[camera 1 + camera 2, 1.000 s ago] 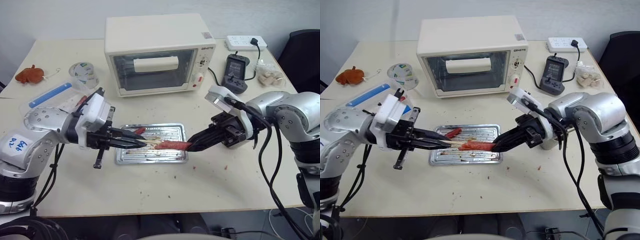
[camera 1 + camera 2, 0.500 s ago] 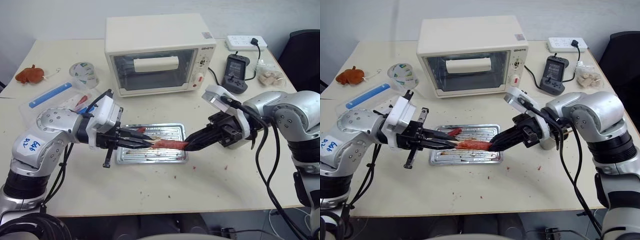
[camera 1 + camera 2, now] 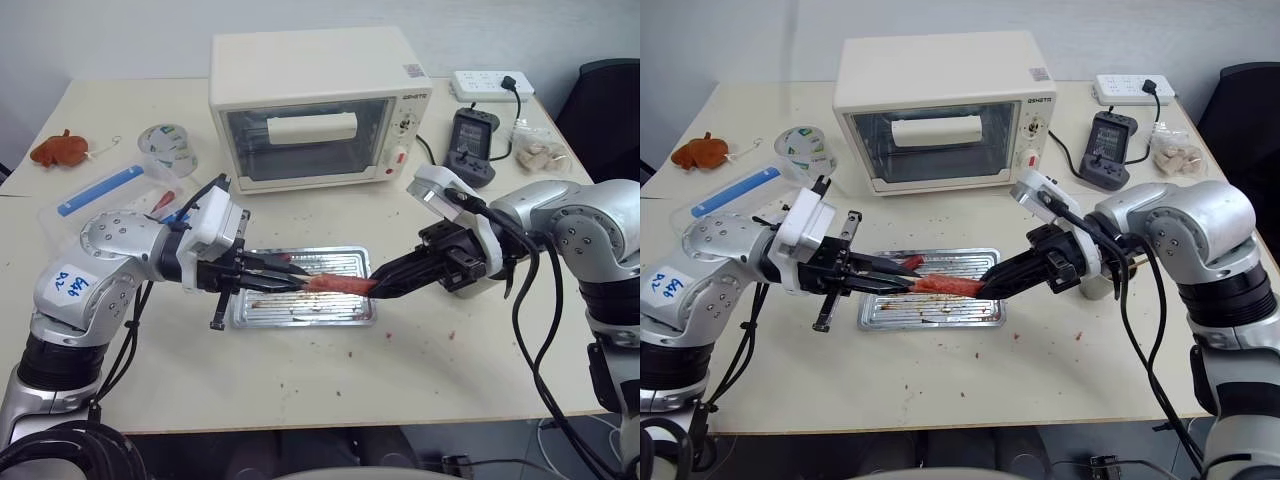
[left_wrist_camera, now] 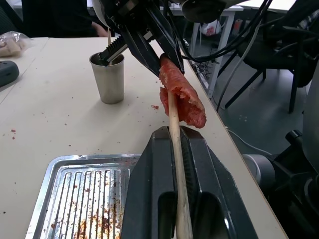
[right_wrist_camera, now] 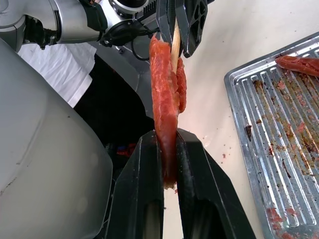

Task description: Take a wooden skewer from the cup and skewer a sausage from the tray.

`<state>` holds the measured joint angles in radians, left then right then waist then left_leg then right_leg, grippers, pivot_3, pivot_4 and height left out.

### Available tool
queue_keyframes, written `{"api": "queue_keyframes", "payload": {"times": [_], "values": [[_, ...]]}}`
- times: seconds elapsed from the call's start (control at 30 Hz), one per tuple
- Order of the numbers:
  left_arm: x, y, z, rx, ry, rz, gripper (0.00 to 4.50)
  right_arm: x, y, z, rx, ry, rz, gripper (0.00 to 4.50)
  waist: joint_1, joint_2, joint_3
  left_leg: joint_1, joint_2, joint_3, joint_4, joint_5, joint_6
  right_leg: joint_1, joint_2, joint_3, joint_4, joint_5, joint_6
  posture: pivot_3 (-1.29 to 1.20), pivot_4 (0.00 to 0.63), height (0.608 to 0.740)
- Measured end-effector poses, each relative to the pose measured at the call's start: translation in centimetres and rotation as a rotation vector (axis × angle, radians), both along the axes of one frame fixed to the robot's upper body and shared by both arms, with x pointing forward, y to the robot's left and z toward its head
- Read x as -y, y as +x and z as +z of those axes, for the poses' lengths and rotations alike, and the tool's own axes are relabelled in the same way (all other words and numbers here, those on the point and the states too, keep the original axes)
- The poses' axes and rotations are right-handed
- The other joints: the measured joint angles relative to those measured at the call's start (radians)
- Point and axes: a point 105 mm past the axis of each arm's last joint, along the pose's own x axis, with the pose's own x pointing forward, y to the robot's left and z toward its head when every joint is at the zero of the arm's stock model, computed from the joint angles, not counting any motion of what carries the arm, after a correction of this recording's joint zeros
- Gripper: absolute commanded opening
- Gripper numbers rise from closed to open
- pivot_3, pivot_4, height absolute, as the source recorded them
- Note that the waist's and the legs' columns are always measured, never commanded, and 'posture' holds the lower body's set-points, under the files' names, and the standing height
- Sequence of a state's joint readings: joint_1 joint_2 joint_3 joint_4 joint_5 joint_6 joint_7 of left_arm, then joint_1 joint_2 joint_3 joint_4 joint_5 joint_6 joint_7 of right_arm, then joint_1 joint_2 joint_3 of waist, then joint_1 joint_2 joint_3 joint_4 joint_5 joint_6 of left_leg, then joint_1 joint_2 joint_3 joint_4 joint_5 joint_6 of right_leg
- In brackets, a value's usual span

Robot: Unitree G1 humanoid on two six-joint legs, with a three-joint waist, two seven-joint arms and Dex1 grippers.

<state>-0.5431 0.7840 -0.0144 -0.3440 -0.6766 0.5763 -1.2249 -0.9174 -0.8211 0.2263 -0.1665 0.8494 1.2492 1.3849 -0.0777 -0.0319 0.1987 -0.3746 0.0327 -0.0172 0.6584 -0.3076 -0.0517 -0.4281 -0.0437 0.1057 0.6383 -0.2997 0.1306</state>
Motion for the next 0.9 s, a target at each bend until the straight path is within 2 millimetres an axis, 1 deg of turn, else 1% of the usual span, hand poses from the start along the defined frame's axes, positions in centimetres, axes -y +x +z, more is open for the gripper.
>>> {"api": "queue_keyframes", "payload": {"times": [0.07, 0.1, 0.23, 0.37, 0.5, 0.57, 0.63, 0.7, 0.73, 0.8, 0.83, 0.87, 0.9], "values": [[0.0, 0.0, 0.0, 0.002, 0.001, -0.002, 0.00, 0.0, 0.0, 0.0, 0.004, 0.000, 0.003, 0.78, 0.000, 0.000, 0.000, 0.000, 0.000, 0.000, 0.000, 0.000, 0.000, 0.000, 0.000, 0.000, 0.000, 0.000, 0.000, 0.00, 0.150, 0.740], [0.0, 0.0, 0.0, 0.003, 0.001, -0.002, 0.00, 0.0, -0.1, 0.0, 0.006, 0.000, 0.005, 1.01, 0.000, 0.000, 0.000, 0.000, 0.000, 0.000, 0.000, 0.000, 0.000, 0.000, 0.000, 0.000, 0.000, 0.000, 0.000, 0.00, 0.150, 0.740], [-0.1, 0.0, -0.2, 0.002, 0.005, 0.007, 0.00, -0.1, -0.3, 0.1, 0.011, 0.002, 0.016, 2.33, 0.000, 0.000, 0.000, 0.000, 0.000, 0.000, 0.000, 0.000, 0.000, 0.000, 0.000, 0.000, 0.000, 0.000, 0.000, 0.00, 0.150, 0.740], [-0.4, 0.0, -0.9, -0.020, 0.006, 0.026, 0.00, 0.0, -0.1, 0.2, 0.036, -0.003, 0.008, 3.67, 0.000, 0.000, 0.000, 0.000, 0.000, 0.000, 0.000, 0.000, 0.000, 0.000, 0.000, 0.000, 0.000, 0.000, 0.000, 0.00, 0.150, 0.740], [-1.6, 0.4, -1.1, -0.021, -0.001, 0.107, 0.00, 0.9, 0.7, 0.7, 0.116, -0.020, -0.056, 3.67, -0.001, 0.000, 0.000, 0.000, 0.000, 0.000, 0.000, 0.000, 0.000, 0.000, 0.000, 0.000, -0.001, 0.000, 0.000, 0.00, 0.150, 0.740], [-2.8, 0.8, -1.1, -0.015, -0.019, 0.194, 0.00, 1.3, 1.6, 1.9, 0.207, -0.002, -0.118, 3.67, -0.004, 0.000, 0.000, 0.000, 0.000, 0.000, 0.000, 0.000, 0.000, 0.000, 0.000, 0.000, 0.000, 0.000, 0.000, 0.00, 0.150, 0.740], [-4.4, 1.2, -1.0, -0.008, -0.039, 0.308, 0.00, 1.8, 2.2, 3.6, 0.316, 0.031, -0.187, 3.67, -0.004, 0.000, 0.000, 0.000, 0.001, 0.000, -0.001, 0.000, 0.000, -0.001, 0.000, 0.000, 0.000, 0.000, 0.000, 0.00, 0.150, 0.740], [-5.8, 1.4, -1.0, -0.006, -0.059, 0.406, 0.00, 1.9, 2.2, 4.8, 0.377, 0.055, -0.226, 3.67, -0.003, 0.000, 0.000, 0.000, 0.001, 0.000, -0.001, 0.000, 0.000, -0.001, 0.000, 0.000, -0.001, 0.000, 0.000, 0.00, 0.150, 0.740], [-6.6, 1.4, -1.0, -0.001, -0.068, 0.464, 0.00, 1.9, 1.8, 5.4, 0.402, 0.073, -0.237, 3.67, -0.003, 0.000, 0.000, 0.000, 0.001, 0.000, -0.002, 0.000, 0.000, -0.001, 0.000, 0.000, -0.001, 0.000, 0.000, 0.00, 0.150, 0.740], [-8.2, 1.5, -0.9, 0.004, -0.087, 0.571, 0.00, 1.8, 1.1, 6.4, 0.436, 0.107, -0.254, 4.05, -0.001, 0.000, 0.000, 0.000, 0.001, 0.000, -0.003, 0.000, 0.000, -0.001, -0.001, 0.000, -0.002, 0.000, 0.000, 0.00, 0.150, 0.740], [-9.0, 1.6, -0.9, 0.009, -0.096, 0.619, 0.00, 1.8, 0.7, 6.6, 0.444, 0.121, -0.259, 4.24, 0.000, 0.000, 0.000, 0.000, 0.001, 0.000, -0.003, 0.000, 0.000, -0.001, -0.001, 0.000, -0.003, 0.000, 0.000, 0.00, 0.150, 0.740], [-10.3, 1.6, -0.7, 0.019, -0.109, 0.689, 0.00, 1.7, 0.2, 6.6, 0.448, 0.138, -0.263, 4.48, 0.000, 0.000, 0.000, 0.000, 0.001, 0.000, -0.004, 0.000, 0.000, 0.000, -0.001, 0.000, -0.003, 0.000, 0.000, 0.00, 0.150, 0.740], [-11.3, 1.6, -0.5, 0.027, -0.119, 0.740, 0.00, 1.7, 0.0, 6.6, 0.446, 0.148, -0.265, 4.48, 0.001, 0.000, 0.000, 0.000, 0.001, 0.000, -0.004, 0.000, 0.000, -0.001, -0.001, 0.000, -0.003, 0.000, 0.000, 0.00, 0.150, 0.740]]}}
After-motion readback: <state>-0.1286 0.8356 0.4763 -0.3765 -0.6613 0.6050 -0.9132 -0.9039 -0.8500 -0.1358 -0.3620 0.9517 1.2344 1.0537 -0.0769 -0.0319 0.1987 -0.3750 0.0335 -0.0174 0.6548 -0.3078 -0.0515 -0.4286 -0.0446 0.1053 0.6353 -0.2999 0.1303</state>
